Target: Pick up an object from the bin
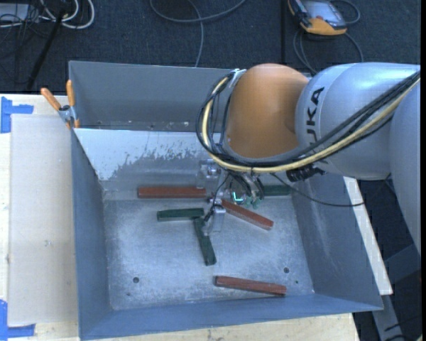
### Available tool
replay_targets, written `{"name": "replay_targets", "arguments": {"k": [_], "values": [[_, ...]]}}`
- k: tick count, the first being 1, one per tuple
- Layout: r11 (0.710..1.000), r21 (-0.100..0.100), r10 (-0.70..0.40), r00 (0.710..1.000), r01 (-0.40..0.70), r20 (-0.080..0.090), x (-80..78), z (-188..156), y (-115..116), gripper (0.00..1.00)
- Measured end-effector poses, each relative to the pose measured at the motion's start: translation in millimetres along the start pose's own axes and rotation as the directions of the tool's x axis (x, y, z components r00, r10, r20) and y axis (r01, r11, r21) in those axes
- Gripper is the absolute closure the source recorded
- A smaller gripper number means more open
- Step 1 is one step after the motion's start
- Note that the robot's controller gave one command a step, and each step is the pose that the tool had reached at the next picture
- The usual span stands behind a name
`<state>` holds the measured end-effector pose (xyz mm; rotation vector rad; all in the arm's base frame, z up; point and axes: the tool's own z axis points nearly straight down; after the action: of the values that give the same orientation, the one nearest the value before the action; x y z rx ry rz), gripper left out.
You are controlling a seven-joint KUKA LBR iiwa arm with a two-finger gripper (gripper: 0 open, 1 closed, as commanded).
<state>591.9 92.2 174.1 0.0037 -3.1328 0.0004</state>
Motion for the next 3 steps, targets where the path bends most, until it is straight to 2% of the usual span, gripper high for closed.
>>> {"name": "replay_targets", "arguments": {"k": [1,2,3], "values": [[0.999,-0.001,0.035,0.999,-0.035,0.001,-22.3,95,41,0.0],[0.999,-0.001,0.039,0.999,-0.039,0.007,-23.9,91,39,1.0],[1.0,-0.003,0.003,1.0,-0.003,0.018,-27.5,1,56,1.0]]}}
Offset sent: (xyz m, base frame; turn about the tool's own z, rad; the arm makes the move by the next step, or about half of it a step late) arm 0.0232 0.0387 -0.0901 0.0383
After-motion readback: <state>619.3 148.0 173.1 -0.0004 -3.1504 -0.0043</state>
